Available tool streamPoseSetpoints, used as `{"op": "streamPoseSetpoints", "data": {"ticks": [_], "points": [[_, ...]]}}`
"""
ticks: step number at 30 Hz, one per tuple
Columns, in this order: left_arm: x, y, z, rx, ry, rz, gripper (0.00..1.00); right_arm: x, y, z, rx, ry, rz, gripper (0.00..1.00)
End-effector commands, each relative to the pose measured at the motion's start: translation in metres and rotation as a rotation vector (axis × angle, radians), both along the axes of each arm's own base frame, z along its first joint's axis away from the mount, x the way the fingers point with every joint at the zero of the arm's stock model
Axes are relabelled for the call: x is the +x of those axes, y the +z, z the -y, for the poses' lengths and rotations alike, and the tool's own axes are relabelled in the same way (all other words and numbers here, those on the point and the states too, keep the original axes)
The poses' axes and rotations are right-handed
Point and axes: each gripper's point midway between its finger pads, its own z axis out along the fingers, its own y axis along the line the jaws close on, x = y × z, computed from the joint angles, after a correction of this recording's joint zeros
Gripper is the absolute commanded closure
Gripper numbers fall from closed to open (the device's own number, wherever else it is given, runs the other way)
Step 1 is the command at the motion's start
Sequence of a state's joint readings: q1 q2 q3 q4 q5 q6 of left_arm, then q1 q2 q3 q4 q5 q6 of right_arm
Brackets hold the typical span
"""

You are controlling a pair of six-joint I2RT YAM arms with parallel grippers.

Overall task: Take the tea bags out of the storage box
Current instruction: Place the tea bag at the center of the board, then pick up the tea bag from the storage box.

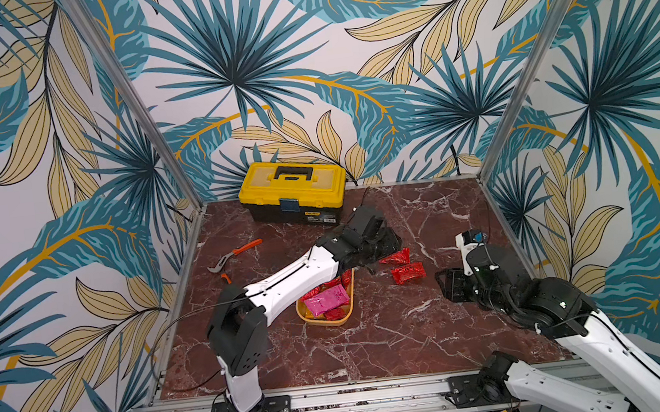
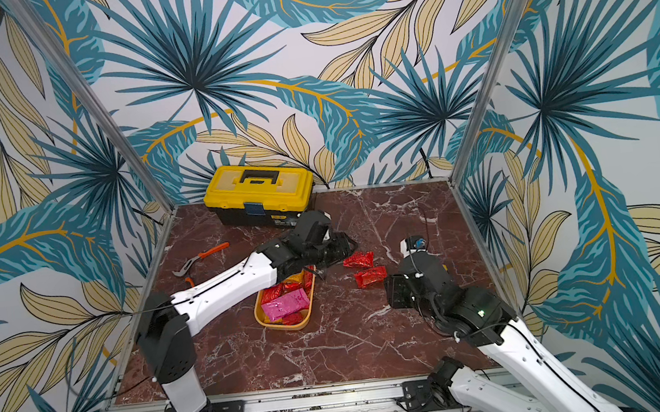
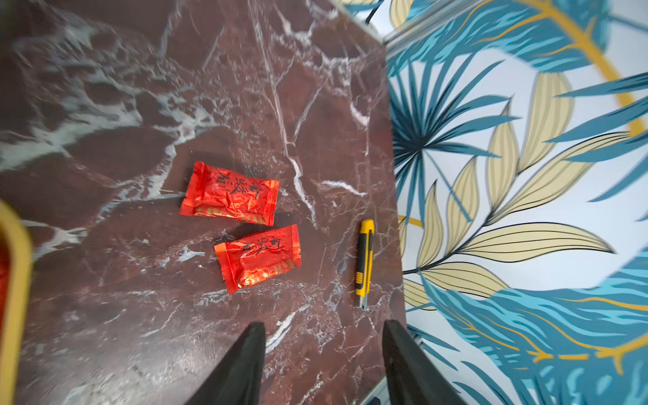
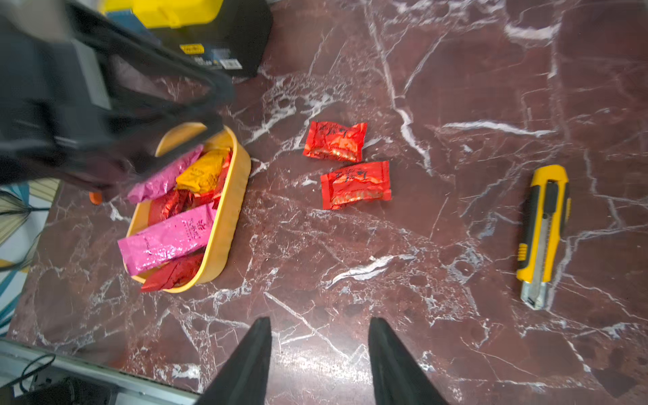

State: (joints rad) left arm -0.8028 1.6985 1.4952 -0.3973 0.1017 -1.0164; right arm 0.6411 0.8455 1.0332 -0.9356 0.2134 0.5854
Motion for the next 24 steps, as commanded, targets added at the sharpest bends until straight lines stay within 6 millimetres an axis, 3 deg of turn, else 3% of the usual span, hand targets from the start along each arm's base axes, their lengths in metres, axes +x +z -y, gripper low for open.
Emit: {"op": "streamPoseSetpoints", "data": {"ticks": [1, 8, 17, 20, 24], "points": [[-0.007, -0.027, -0.062, 0.122, 0.094, -0.051, 0.41, 0.007, -0.017, -0.033, 0.057, 0.111, -0.055, 0.53], [-0.038, -0.022, -0.153, 0.192, 0.217, -0.069, 0.38, 0.020, -0.044, -0.083, 0.107, 0.256, -0.143, 0.56], [-0.095, -0.034, -0.245, 0.207, 0.389, -0.101, 0.32, 0.017, -0.077, -0.143, 0.037, 0.472, -0.248, 0.57], [-0.113, -0.043, -0.266, 0.192, 0.428, -0.136, 0.31, 0.008, -0.087, -0.166, -0.015, 0.566, -0.255, 0.58], [-0.131, -0.062, -0.278, 0.162, 0.451, -0.188, 0.30, 0.002, -0.098, -0.189, -0.134, 0.666, -0.224, 0.58]]}}
